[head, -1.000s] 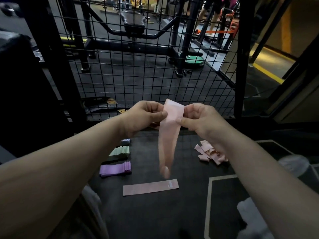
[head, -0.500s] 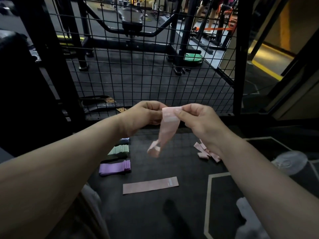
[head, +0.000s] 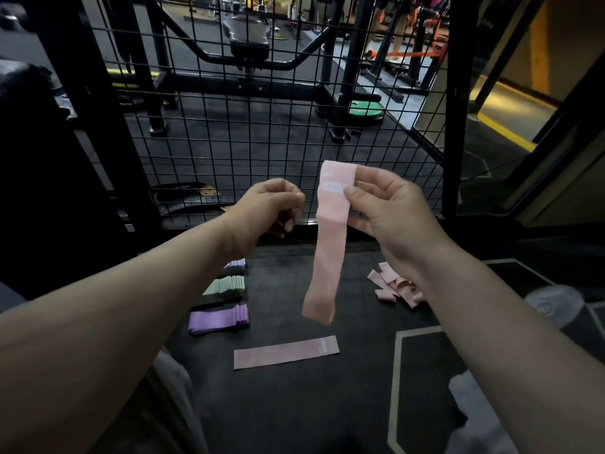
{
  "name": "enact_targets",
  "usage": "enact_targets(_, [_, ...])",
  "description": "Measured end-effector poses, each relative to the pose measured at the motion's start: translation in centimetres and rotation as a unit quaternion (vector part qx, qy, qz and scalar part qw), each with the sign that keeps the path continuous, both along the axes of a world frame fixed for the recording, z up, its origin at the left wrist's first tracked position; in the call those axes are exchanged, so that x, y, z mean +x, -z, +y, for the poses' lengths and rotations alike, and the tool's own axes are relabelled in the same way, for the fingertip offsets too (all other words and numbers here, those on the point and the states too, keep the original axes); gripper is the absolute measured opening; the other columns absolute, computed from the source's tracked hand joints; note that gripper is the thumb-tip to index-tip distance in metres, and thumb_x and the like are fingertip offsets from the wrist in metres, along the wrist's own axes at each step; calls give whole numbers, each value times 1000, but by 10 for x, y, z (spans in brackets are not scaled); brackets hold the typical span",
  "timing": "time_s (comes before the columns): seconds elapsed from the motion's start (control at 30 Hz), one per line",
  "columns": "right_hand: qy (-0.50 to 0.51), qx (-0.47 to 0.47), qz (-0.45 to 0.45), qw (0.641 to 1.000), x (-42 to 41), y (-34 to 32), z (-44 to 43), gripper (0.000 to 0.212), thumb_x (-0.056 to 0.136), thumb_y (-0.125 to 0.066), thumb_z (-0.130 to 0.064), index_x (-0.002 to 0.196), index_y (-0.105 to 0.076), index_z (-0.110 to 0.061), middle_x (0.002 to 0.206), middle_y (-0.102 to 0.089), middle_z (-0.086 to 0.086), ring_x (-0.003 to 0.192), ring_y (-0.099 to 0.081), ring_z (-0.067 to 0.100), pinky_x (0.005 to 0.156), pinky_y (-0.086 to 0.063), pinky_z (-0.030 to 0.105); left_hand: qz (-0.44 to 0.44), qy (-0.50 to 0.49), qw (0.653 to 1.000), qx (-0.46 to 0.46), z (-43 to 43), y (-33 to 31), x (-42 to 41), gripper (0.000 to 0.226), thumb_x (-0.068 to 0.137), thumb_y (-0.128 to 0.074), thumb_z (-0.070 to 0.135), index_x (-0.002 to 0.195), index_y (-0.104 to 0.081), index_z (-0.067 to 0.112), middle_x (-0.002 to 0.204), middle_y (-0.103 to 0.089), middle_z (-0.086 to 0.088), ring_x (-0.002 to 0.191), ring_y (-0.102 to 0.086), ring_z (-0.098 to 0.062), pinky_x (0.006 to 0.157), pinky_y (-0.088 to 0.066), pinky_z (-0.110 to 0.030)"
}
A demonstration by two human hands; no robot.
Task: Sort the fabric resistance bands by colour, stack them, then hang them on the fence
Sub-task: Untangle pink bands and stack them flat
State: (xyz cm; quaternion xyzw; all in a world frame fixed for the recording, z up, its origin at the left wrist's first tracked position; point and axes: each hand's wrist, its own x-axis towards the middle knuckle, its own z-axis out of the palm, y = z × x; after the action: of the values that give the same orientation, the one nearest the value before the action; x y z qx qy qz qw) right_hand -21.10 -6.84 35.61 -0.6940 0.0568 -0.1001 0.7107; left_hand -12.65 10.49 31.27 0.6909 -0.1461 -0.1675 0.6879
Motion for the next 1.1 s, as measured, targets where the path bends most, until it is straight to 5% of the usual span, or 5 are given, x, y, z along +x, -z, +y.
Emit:
enact_targets(0.23, [-13,0,-5,1000,-2,5,5,30,96,-59,-1,125,-62,-8,109,-73,4,100,-72,17,85,-59,34,20,69,995,67,-3,7,-4,27,93,-67,27,105,-66,3,82,-64,-3,62,-53,-15,56,-40,-27])
enact_targets(0.53, [9,-5,-9,1000,3,10,3,37,94,-60,0,129,-60,-13,108,-74,-2,100,-71,13,81,-58,30,-19,-11,997,68,-1,0,-5,30,86,-75,22,94,-67,-5,78,-68,-18,63,-59,-19,55,-48,-27])
enact_targets(0.7, [32,-39,0,999,3,18,3,33,91,-64,-1,120,-64,-18,106,-74,-2,101,-70,11,89,-56,32,-23,-11,997,69,1,1,-3,23,87,-74,21,92,-67,-1,57,-62,0,43,-49,-6,41,-35,-19])
enact_targets(0.9, [92,-187,88,974,1,27,-4,22,87,-69,-21,106,-59,-19,100,-62,-4,96,-60,11,80,-48,23,-44,65,997,29,0,2,-4,8,93,-65,12,90,-66,5,84,-66,-8,77,-62,-16,76,-52,-30])
enact_targets(1.1, [-37,-336,35,940,-8,25,2,24,85,-73,-44,99,-63,-27,93,-70,-8,87,-67,3,78,-57,29,-42,103,994,21,-2,2,-7,16,95,-64,14,98,-65,-2,105,-62,-23,95,-58,-27,91,-49,-42])
